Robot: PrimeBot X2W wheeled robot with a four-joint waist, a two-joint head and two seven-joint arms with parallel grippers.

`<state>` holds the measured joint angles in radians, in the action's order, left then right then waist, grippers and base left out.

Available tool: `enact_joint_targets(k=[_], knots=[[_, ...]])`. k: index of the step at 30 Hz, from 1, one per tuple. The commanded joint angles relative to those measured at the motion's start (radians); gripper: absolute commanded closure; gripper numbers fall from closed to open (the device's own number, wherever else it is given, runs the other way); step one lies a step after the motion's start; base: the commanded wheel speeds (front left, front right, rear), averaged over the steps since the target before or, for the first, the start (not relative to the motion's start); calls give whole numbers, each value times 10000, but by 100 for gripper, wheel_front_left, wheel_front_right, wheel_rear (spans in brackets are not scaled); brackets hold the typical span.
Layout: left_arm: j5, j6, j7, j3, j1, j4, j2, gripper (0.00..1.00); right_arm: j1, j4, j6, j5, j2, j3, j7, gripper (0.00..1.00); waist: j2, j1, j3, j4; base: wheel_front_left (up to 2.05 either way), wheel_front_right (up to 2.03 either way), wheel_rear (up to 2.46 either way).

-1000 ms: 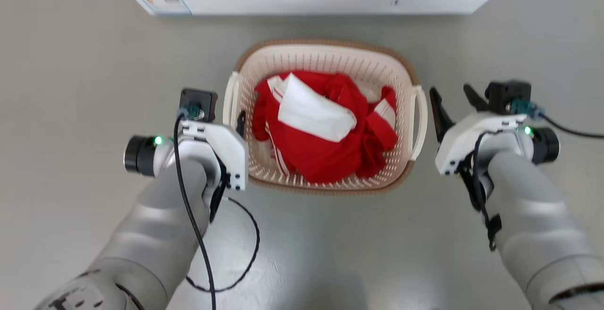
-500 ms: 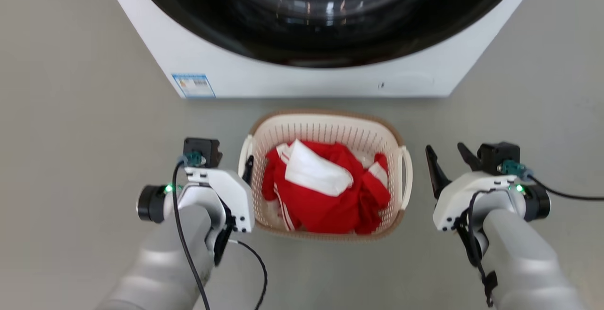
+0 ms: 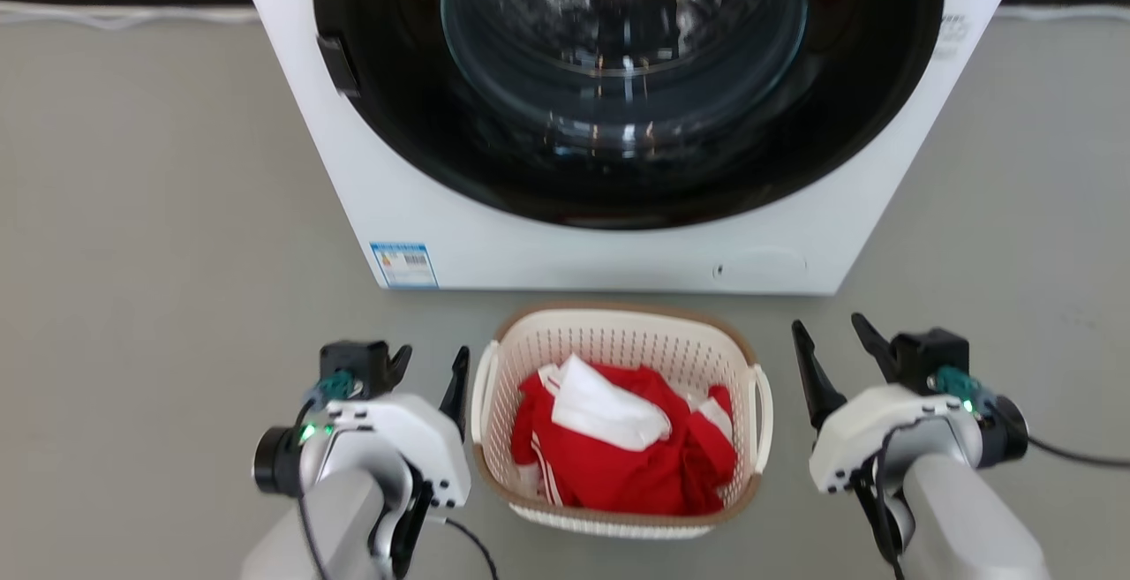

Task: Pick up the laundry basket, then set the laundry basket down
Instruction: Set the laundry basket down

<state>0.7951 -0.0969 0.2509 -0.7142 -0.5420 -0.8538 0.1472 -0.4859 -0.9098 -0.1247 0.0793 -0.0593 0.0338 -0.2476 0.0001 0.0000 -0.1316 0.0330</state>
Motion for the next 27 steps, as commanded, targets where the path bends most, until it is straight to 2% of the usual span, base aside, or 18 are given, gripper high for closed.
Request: enact_joint_targets(k=[1,12,20,27], knots=[[-280,-65,108,596,135,430,286,0,268,512,-60,-67,91,157,-141,0,-1,0,432,77,0,0,0],[-2194,4,108,3096,2438,2706,334,0,2250,2804,-60,-68,91,-101,-141,0,-1,0,1497,32,0,0,0],[-2937,10,108,4635,3556,3768,208,0,3063,3527,-60,-99,91,-152,-141,0,-1,0,1799,-134,0,0,0],[-3526,249,108,5627,4495,4433,-24,0,3567,4187,-60,-221,91,-227,-141,0,-1,0,2081,-181,0,0,0]])
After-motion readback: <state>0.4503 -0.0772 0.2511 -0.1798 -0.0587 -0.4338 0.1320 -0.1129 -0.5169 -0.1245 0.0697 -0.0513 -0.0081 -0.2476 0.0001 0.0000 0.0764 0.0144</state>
